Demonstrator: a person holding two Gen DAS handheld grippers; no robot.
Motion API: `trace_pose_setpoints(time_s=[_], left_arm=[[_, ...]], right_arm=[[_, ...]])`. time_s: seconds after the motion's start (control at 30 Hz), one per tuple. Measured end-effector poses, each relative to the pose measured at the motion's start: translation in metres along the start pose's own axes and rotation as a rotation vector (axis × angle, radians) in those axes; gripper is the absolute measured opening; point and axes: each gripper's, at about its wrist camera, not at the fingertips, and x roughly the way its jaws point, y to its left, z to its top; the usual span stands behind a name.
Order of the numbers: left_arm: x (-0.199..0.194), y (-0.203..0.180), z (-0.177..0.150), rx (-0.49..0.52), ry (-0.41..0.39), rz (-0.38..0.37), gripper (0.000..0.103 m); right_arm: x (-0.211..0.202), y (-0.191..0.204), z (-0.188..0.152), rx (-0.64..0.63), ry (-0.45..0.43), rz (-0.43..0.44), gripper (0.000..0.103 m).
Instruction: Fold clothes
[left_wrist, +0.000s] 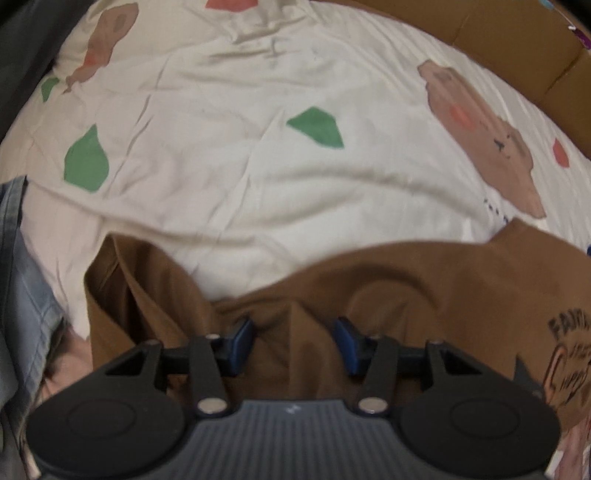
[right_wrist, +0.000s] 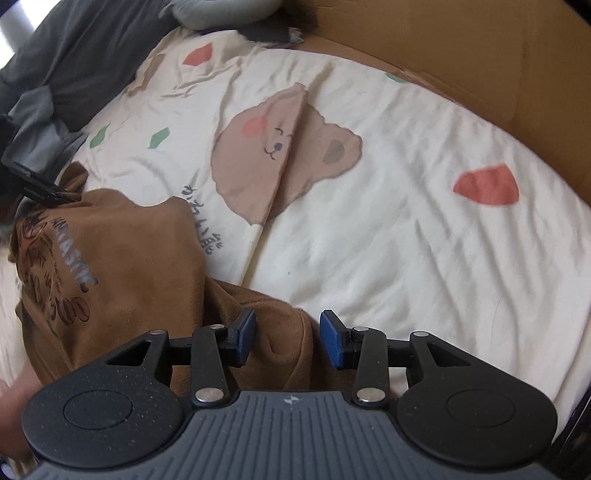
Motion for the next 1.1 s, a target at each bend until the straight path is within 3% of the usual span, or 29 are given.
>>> trace_pose_setpoints(time_s=[0.1, 0.2, 0.27, 0.33, 0.67, 0.9, 1.1], left_arm=[[0.003, 0.000, -0.008, 0.006, 0.012, 0.000, 0.051], [0.005, -0.001, -0.012, 0.007, 0.015, -0.003, 0.042], [0.006, -0.001, -0.013, 0.005, 0.020, -0.007, 0.017], [0.005, -0.002, -0.013, 0.012, 0.017, -0.003, 0.006], [-0.053, 0.005, -0.020, 0.021, -0.104, 0.018, 0.004], [-0.078, 0.013, -0.023, 0.003, -0.150, 0.027, 0.004], [-0.093, 0.015, -0.027, -0.005, -0.187, 0.013, 0.004]], right_arm=[[-0.003, -0.001, 0.009, -0.064, -0.001, -0.002, 0.046], [0.003, 0.003, 0.015, -0.170, 0.041, -0.006, 0.046], [0.010, 0.006, 0.016, -0.237, 0.076, -0.006, 0.046], [0.017, 0.008, 0.016, -0.266, 0.097, 0.003, 0.046], [0.044, 0.037, 0.012, -0.451, 0.142, 0.010, 0.045], [0.035, 0.037, 0.008, -0.496, 0.148, 0.008, 0.014], [0.019, 0.033, 0.009, -0.443, 0.093, 0.000, 0.006]])
